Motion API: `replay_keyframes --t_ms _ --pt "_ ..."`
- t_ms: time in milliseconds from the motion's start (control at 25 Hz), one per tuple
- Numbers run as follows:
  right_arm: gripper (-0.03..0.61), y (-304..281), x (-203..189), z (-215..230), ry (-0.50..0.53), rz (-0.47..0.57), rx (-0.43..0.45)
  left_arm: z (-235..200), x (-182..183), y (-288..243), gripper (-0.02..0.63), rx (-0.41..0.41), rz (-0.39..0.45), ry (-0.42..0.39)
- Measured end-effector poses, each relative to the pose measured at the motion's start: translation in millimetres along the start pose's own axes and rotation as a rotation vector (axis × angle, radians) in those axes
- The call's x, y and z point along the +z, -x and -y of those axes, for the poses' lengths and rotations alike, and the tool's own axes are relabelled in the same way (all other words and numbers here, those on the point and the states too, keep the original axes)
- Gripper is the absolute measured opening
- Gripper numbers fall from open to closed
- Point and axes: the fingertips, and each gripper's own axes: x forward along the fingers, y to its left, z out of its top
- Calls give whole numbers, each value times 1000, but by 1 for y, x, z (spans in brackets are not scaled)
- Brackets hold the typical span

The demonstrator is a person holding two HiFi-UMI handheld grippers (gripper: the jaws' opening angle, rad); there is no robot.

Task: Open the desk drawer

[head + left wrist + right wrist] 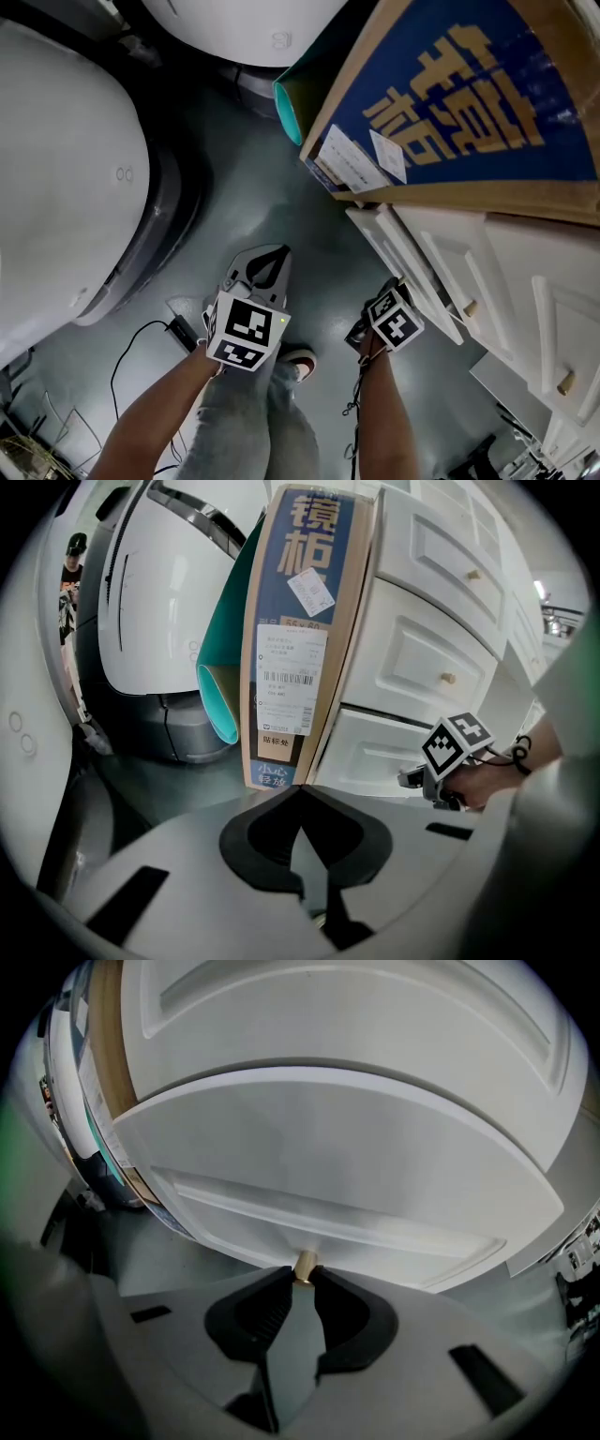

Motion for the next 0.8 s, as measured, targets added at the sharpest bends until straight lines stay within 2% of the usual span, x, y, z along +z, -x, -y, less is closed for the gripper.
replay_keyframes --t_ms 280,800 --pt "81 8 -17 -4 -12 -37 17 3 -1 17 17 -3 -18 -26" --pt "81 28 -53 -14 -25 -78 20 0 -4 48 17 3 -32 -10"
